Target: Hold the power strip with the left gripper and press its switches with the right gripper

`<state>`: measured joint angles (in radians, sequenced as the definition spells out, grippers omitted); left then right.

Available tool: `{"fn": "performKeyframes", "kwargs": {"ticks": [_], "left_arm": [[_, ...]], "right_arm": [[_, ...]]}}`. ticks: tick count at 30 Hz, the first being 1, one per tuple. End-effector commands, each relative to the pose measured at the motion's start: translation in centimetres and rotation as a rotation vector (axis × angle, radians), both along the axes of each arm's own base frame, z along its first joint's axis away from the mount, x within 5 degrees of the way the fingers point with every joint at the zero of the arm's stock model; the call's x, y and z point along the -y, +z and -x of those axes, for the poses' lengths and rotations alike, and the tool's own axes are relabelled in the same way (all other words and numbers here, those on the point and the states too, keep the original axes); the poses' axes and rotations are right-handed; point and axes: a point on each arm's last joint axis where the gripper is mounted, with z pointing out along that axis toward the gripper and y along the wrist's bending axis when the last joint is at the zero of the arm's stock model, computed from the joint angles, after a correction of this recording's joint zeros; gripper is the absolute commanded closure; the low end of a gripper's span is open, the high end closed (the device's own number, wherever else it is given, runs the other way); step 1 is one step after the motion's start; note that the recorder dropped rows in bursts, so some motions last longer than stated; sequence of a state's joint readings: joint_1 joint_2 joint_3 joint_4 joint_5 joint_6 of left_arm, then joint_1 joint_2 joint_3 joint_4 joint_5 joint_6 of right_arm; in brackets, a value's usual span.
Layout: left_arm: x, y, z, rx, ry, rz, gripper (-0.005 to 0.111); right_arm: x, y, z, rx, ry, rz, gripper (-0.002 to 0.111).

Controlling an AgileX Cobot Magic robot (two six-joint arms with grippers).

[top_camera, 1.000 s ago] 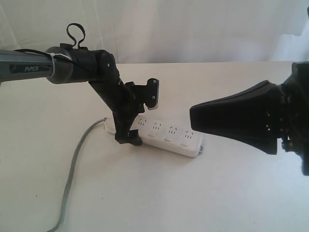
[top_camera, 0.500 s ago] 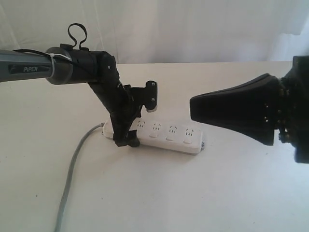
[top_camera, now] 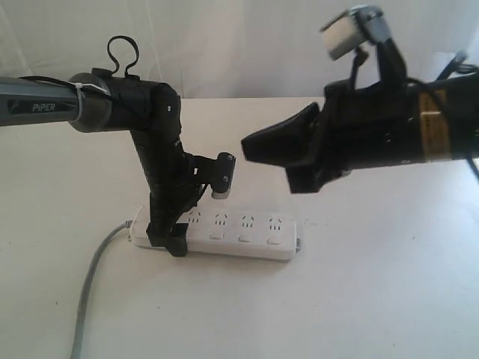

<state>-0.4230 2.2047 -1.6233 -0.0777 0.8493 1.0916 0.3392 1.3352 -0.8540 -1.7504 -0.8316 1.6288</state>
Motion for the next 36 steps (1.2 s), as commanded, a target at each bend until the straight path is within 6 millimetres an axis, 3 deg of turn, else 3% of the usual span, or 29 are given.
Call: {"fn": "performKeyframes", "kwargs": {"ticks": [1,19,26,36], "left_arm": [[-1.3,-7.3,4.0,-0.382,-0.016,-0.156,0.107],[-0.9,-7.4,3.7,-0.342,-0.021,-0.113,0.107],[-0.8,-7.4,3.7,-0.336,-0.014,-0.101,0.107],[-0.5,-7.4,3.7,-0.343,-0.02,-0.068,0.107]], "right_arm": [[-1.9,-2.6,-1.0,-0.026,0.038,0.059,0.108],[-3.5,-12.9,-4.7,-0.138,-0.006,0.313,0.108],[-6.9,-14.5,-6.3,-0.089,-0.012,0.368,0.108],[-7.7,-14.5,-8.3,-0.08,-0.104,0.347,0.108]]}}
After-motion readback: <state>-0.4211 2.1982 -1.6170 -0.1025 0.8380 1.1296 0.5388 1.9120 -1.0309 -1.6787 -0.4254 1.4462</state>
